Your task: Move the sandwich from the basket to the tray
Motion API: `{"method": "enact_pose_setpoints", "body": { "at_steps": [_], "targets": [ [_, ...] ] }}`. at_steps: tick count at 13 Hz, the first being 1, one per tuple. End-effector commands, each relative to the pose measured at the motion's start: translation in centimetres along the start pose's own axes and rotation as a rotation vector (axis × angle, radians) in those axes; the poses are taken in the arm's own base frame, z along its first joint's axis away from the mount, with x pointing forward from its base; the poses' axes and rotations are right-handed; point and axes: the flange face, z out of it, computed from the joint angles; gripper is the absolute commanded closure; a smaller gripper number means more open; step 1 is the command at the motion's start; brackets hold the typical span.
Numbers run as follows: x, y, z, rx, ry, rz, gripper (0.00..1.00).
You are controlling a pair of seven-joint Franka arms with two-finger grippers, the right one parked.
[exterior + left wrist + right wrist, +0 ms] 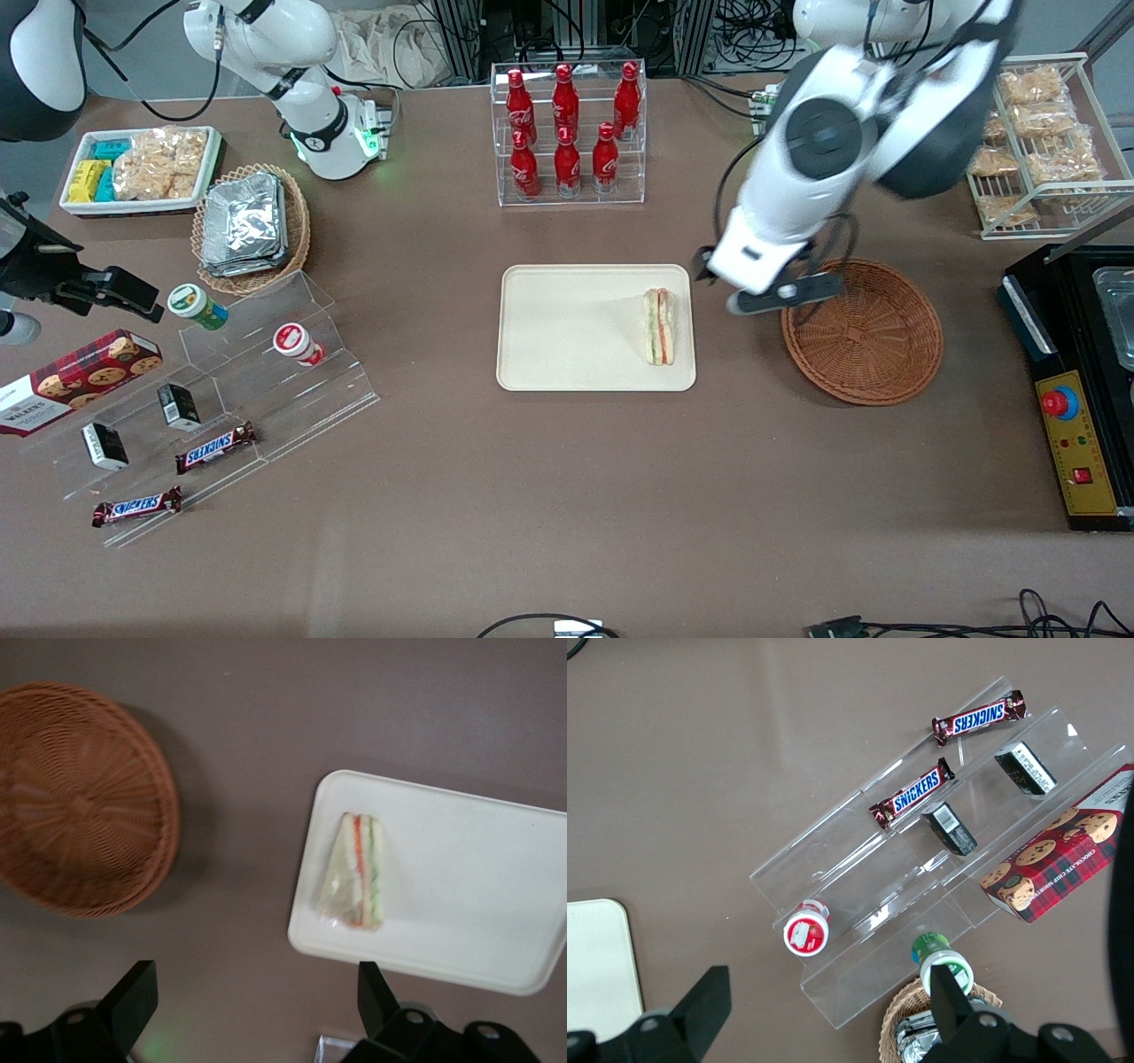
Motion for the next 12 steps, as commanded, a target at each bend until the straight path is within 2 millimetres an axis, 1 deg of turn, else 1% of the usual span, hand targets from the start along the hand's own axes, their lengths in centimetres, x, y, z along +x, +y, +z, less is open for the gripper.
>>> {"method": "enact_pose_setpoints", "body": {
  "at_steps": [1,2,3,4,5,6,7,9,10,12],
  "targets": [
    [2.9,-10.1,-3.3,-0.043,-0.022,-0.02,0.0],
    [3.5,-13.7,-3.5,-0.051,-0.012,-0.002,0.0],
    [3.8,-15.9,-3.8,-0.053,-0.001,0.013,0.0],
    [4.1,-17.1,-4.1,-0.057,0.007,0.011,0.0],
    [4.7,-18.7,-4.5,-0.063,0.016,0.02,0.0],
    [5.0,-19.4,-5.3,-0.066,0.033,0.075,0.0],
    [5.2,-19.6,-5.6,-0.069,0.039,0.087,0.0],
    [5.3,-19.6,-6.2,-0.071,0.051,0.084,0.0],
    [5.5,-19.6,-6.1,-0.067,0.053,0.087,0.0],
    [6.0,-20.1,-6.6,-0.015,0.081,0.086,0.0]
  ]
}}
